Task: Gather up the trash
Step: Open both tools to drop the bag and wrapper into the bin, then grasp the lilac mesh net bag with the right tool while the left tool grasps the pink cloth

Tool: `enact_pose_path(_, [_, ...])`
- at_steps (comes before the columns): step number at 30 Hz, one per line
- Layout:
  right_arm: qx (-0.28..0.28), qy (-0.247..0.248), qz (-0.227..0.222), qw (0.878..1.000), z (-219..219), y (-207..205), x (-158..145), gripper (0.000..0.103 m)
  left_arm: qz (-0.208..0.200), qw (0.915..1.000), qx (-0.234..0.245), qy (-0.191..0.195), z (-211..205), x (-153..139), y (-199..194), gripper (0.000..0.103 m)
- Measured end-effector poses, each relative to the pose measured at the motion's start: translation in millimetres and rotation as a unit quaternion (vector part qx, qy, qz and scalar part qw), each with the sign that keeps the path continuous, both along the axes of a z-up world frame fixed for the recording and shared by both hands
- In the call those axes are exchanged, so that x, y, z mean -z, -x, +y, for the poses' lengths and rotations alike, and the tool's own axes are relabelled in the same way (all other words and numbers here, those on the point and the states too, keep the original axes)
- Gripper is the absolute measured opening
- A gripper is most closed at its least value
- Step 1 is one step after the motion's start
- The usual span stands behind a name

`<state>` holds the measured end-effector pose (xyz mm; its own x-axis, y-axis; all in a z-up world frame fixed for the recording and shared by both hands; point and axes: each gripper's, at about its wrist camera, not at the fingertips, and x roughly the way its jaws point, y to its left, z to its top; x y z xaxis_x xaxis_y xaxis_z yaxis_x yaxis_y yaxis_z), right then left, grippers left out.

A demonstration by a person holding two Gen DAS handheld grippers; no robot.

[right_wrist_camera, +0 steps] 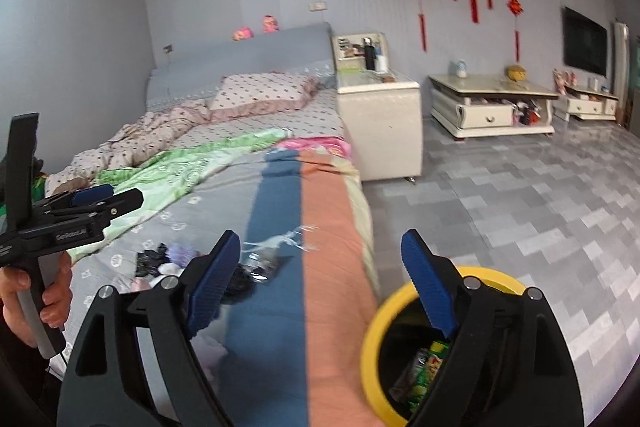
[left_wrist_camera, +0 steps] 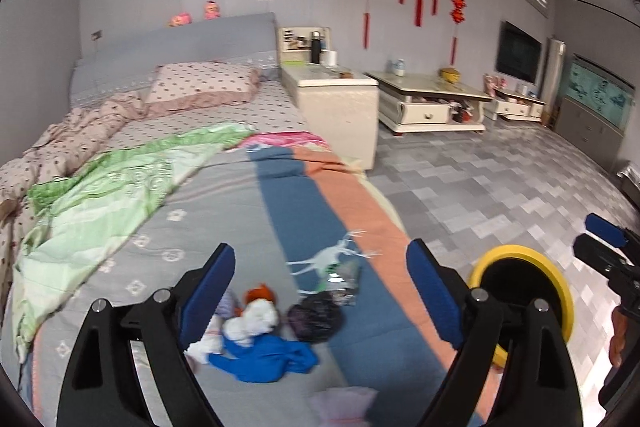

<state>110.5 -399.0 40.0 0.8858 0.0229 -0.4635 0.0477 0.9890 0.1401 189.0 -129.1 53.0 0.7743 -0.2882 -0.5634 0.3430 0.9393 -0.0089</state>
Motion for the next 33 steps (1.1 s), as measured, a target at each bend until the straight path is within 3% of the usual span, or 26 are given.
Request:
enact_pose_path(6, [-0.035, 0.014, -0.009, 0.999, 55, -17, -9, 0.088, -0.001, 0.9986, -0.051, -0.015, 60, 0, -7, 0.086])
enact_pose_path(10, [-0.068, 0.019, 0.005, 0.997, 83, -33, 3, 0.091, 0.011, 0.9967, -0.075, -0.028, 91, 14, -13, 0.086])
enact_pose_path(23, [-0.129, 0.023, 0.123, 0.984, 122, -66, 106, 0.095, 0.099, 0.9863, -0.13, -0.019, 168, 112, -35, 0.086])
enact_pose_path(33, [-0.146, 0.039, 0.199, 0.968, 145, -80, 180, 0.095, 0.158, 0.9754, -0.151, -0.025, 181, 189, -50, 0.085])
